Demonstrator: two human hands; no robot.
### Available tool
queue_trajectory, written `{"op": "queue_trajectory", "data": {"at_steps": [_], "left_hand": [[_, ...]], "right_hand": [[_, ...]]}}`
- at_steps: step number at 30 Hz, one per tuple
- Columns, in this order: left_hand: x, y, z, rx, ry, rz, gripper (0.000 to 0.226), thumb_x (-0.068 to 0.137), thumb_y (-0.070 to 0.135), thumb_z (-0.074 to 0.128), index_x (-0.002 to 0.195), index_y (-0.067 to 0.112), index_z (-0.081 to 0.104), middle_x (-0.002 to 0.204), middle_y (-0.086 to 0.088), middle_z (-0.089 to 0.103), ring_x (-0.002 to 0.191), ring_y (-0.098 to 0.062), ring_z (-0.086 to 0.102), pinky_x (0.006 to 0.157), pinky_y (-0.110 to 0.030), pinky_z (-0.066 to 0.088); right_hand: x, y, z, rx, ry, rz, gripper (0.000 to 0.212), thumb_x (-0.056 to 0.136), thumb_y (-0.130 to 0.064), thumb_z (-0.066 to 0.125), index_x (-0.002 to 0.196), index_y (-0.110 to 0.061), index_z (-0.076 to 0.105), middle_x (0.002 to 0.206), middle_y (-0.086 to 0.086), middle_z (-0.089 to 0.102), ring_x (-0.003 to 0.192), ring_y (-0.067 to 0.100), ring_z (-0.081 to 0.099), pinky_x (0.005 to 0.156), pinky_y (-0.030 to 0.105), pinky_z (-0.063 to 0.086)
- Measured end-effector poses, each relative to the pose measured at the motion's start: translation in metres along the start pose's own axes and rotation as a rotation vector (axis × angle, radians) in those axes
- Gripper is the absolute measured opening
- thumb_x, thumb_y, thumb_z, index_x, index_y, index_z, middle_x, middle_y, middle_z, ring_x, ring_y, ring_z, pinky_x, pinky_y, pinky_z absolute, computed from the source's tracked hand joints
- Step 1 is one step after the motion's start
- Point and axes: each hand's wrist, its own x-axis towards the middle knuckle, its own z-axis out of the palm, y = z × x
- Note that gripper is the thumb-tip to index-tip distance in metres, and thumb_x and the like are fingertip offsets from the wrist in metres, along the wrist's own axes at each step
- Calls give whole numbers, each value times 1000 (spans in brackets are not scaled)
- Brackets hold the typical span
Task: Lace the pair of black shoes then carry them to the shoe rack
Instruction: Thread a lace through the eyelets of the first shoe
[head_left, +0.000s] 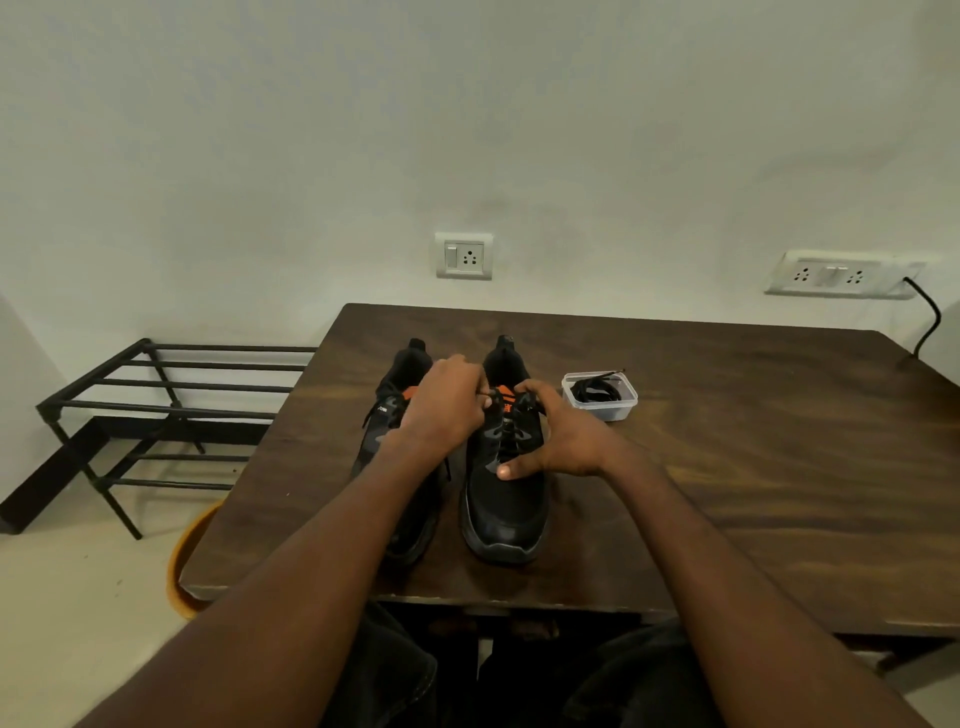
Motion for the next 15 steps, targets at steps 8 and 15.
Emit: {"op": "queue_trajectory", "data": {"at_steps": [8, 15], "left_hand": [[11, 7, -26, -1330, 301, -535, 18, 107, 3, 37, 99, 14, 49, 100, -12, 76, 97, -27, 76, 78, -38, 60], [-14, 1, -49, -450, 13, -289, 30, 98, 27, 56, 74, 10, 65, 69, -7, 64, 72, -21, 62, 88, -42, 49]], "right_hand": [[1, 2, -2, 7, 4, 20, 126, 63, -44, 98, 159, -41, 18, 159, 3, 46, 142, 29, 48, 116, 49, 43], [5, -1, 0, 64, 47, -49, 97, 76, -42, 91, 156, -33, 35, 153, 0, 49, 136, 20, 51, 110, 39, 45]]}}
